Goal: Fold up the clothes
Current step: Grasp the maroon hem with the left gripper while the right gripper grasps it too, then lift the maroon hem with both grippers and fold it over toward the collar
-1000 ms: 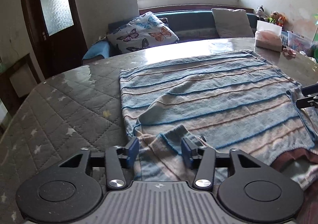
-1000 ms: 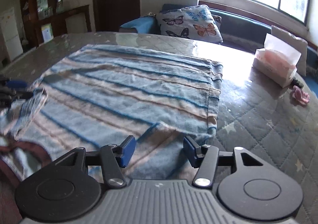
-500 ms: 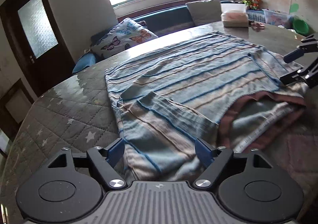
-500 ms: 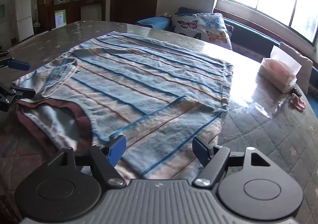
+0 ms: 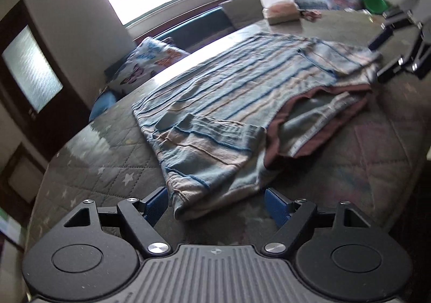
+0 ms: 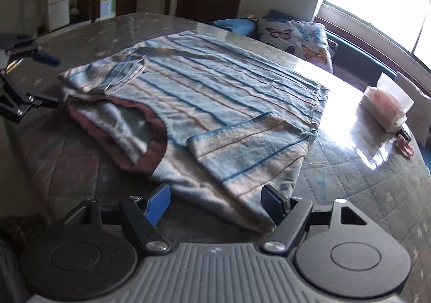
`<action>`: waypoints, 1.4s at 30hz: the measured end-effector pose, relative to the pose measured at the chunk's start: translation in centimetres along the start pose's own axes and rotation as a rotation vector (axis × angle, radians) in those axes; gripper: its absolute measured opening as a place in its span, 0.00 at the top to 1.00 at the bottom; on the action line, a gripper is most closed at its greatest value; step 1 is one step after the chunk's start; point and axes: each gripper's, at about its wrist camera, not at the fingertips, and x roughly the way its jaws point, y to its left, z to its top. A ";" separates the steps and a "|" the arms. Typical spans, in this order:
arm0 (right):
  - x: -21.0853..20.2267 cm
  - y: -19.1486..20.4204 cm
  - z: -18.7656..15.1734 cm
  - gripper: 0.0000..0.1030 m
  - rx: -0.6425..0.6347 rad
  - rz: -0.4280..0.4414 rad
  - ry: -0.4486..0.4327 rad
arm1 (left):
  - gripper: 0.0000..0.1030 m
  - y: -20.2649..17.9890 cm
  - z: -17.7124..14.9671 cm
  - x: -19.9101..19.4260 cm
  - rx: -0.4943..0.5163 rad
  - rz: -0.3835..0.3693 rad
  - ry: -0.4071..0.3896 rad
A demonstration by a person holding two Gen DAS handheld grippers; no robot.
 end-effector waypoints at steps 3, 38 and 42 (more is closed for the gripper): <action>0.2 0.1 -0.4 0.26 -0.020 -0.005 0.010 | 0.21 -0.1 0.1 0.4 0.025 -0.004 -0.013; -4.1 -0.6 0.8 0.94 0.064 0.027 -0.129 | 0.96 0.6 0.7 -5.0 -0.075 -0.052 -0.145; -7.7 0.5 0.4 0.95 0.052 0.037 -0.165 | 0.96 0.4 0.8 -8.7 -0.120 -0.023 -0.198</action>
